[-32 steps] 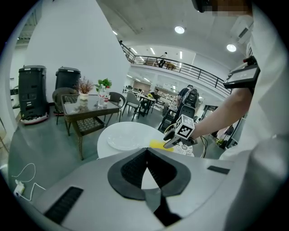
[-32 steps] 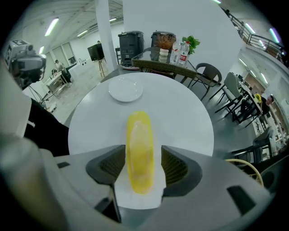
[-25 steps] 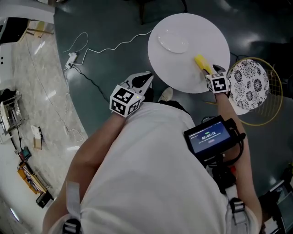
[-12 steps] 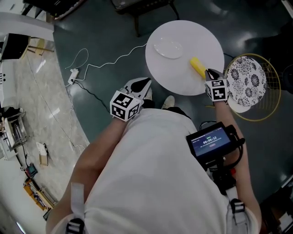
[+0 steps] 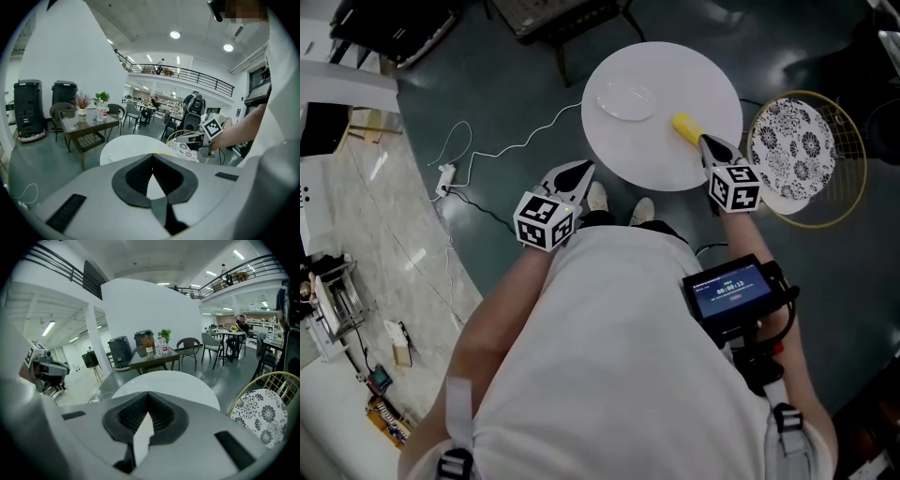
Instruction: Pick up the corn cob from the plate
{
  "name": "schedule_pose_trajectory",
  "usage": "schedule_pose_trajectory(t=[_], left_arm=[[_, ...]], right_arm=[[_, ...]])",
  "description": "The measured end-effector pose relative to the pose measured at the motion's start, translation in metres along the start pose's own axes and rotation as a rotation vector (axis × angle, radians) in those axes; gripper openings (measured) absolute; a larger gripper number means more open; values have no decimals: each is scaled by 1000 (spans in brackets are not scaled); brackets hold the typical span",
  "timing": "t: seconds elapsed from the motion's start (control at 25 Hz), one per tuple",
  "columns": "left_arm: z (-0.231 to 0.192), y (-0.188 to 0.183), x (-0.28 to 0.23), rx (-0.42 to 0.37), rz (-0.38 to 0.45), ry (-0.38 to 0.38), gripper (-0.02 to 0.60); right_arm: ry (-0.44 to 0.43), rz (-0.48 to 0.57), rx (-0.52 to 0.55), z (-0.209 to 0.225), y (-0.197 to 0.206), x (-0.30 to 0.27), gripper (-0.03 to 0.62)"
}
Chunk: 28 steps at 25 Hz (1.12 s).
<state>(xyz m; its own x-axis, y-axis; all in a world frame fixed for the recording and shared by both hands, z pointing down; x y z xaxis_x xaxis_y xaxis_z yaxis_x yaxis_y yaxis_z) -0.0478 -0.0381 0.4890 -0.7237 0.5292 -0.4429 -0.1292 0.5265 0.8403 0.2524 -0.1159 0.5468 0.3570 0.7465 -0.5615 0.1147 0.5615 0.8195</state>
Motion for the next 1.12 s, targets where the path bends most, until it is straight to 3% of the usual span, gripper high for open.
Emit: schedule_pose_trajectory(t=[0.32, 0.64, 1.12], left_arm=[[3, -11, -7, -18, -1, 46, 8], [-6, -17, -18, -60, -21, 163, 8], [-34, -13, 27, -187, -52, 336, 8]], right_arm=[[-30, 101, -104, -17, -19, 30, 9], [37, 177, -177, -34, -33, 54, 9], [131, 251, -265, -131, -27, 92, 8]])
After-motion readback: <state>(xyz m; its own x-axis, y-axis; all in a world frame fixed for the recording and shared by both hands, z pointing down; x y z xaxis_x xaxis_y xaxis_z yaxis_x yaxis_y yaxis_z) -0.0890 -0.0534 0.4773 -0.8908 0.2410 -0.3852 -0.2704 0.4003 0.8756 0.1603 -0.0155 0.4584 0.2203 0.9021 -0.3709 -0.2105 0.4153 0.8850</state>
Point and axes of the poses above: the fingertips, and each gripper's own axes: x backward along the fingers, z to its right, y out of its underside, the point moved 6 cm from there along x, backward along the fingers, and after that the axes turned 9 degrees about y, right-handed, at the moved point
